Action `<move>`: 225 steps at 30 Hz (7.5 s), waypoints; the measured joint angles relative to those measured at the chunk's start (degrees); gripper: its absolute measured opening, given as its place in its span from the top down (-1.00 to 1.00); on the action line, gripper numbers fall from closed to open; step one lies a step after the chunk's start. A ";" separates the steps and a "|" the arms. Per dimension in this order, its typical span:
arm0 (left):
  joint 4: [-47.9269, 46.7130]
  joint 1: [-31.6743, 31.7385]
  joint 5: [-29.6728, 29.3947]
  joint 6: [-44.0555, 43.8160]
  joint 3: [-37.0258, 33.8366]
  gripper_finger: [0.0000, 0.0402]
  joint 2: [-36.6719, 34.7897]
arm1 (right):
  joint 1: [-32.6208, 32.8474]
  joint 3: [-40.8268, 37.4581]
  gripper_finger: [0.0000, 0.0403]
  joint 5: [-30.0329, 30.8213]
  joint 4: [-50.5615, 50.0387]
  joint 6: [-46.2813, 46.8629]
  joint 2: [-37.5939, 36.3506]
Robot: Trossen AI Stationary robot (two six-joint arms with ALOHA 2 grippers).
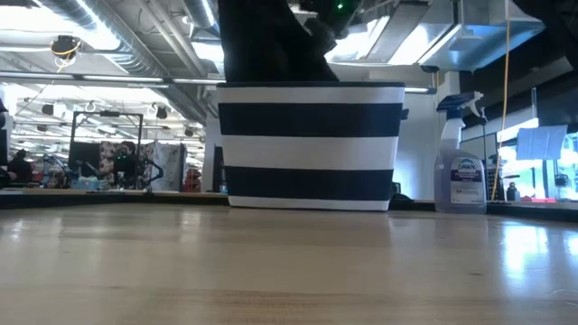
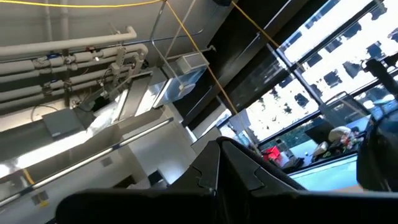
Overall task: Fold Laundry from Bin
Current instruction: Remove the black shirt from the blue bin
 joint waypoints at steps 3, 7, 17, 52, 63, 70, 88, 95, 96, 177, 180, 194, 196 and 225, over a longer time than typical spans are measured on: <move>0.21 0.00 -0.22 0.06 0.04 1.00 -0.02 | -0.87 0.00 0.90 2.84 3.15 -0.83 -2.27; 1.06 -0.02 0.27 0.11 0.04 1.00 -0.46 | -0.69 0.00 0.97 6.25 9.25 -3.35 -6.93; 7.30 -2.73 9.11 -1.52 0.07 1.00 -2.62 | 3.89 0.07 0.98 4.02 29.55 -5.92 -20.83; -17.68 -37.27 4.32 -13.27 1.10 1.00 -4.92 | 43.24 4.26 1.00 4.88 11.03 1.96 -24.14; -25.52 -43.09 -5.18 -26.56 -13.42 1.00 -4.89 | 44.85 1.82 1.00 5.60 -13.01 22.74 -12.35; -25.61 -46.54 -18.90 -38.60 -28.13 1.00 -4.87 | 44.75 -16.55 1.00 4.29 -4.88 29.83 -12.59; -13.40 -69.39 -28.75 -87.52 -57.62 1.00 -4.83 | 53.07 -56.24 1.00 -7.36 25.94 60.82 -14.67; -13.29 -74.48 -26.00 -101.15 -60.54 1.00 -2.09 | 60.66 -60.92 1.00 -6.91 25.99 77.05 -14.67; -13.17 -74.88 -24.69 -102.66 -60.54 1.00 -1.17 | 61.72 -61.27 1.00 -6.85 25.98 79.28 -14.61; -37.52 -18.55 -16.86 -38.64 -29.42 0.06 7.74 | 53.82 -37.00 -0.37 36.82 -8.94 69.27 -8.97; -37.51 -18.53 -16.04 -38.49 -29.42 0.06 7.76 | 48.52 -37.00 -0.37 39.24 -8.04 68.40 -8.97; -37.50 -17.95 -16.21 -37.35 -29.42 0.06 7.78 | 34.37 -37.00 -0.33 31.03 6.74 49.10 -8.97; -37.48 -17.49 -16.22 -37.33 -29.42 0.06 7.78 | 34.06 -37.00 -0.23 30.77 7.28 48.17 -8.97; -37.31 -15.89 -17.99 -37.39 -29.42 0.06 7.78 | 55.43 -23.93 1.00 36.27 -2.25 50.20 -9.01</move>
